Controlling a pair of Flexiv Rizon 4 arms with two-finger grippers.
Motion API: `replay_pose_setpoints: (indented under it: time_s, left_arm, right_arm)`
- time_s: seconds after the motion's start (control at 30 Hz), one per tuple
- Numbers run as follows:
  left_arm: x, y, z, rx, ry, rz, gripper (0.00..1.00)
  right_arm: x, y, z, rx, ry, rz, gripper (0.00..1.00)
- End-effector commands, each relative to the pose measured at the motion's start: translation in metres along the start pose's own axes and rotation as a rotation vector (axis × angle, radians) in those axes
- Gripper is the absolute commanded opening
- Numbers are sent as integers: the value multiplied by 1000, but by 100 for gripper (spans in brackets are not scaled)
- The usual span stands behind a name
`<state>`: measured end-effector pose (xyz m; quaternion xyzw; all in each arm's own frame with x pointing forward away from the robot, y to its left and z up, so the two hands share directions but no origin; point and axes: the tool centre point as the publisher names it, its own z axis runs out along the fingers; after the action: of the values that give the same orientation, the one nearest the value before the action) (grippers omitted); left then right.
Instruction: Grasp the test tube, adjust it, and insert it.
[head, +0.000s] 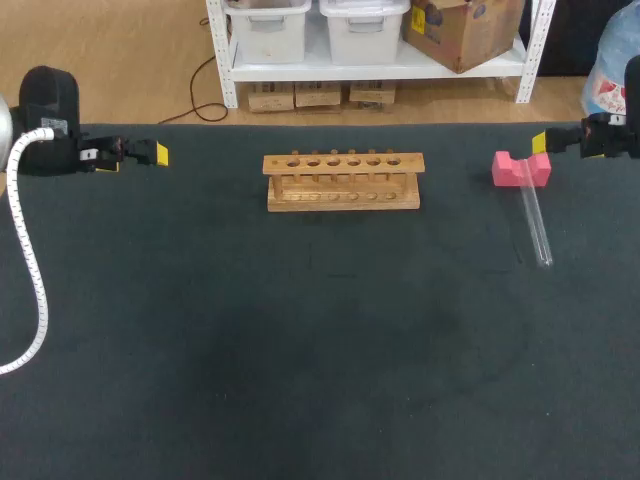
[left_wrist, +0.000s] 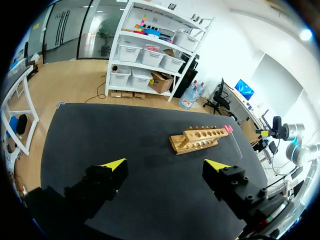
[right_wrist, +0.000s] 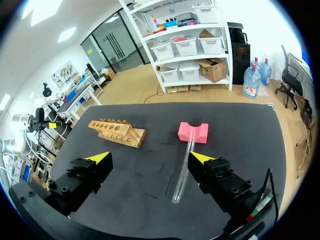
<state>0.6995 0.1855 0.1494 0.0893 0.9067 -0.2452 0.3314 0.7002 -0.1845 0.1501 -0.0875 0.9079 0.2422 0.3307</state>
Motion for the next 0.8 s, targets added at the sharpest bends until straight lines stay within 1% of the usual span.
replay_pose_setpoints:
  time_s: [0.03,0.43,0.6,0.63,0.7,0.73,0.8]
  left_arm:
    - [-1,-2,0,-9,6,-2,100]
    - [-1,-2,0,-9,6,-2,100]
    - [-1,-5,-6,55,-22,85,100]
    - [-1,-6,-8,61,-28,113,100]
    - [0,-8,-13,105,-53,160,100]
    - [0,-9,-16,112,-67,195,100]
    - [2,-11,-20,152,-91,260,100]
  right_arm:
    - [0,0,0,0,1,-1,100]
    - [0,0,0,0,1,-1,100]
    - [0,0,0,0,1,-1,100]
    - [0,0,0,0,1,-1,100]
    - [0,0,0,0,1,-1,100]
    - [0,0,0,0,1,-1,100]
    - [0,0,0,0,1,-1,100]
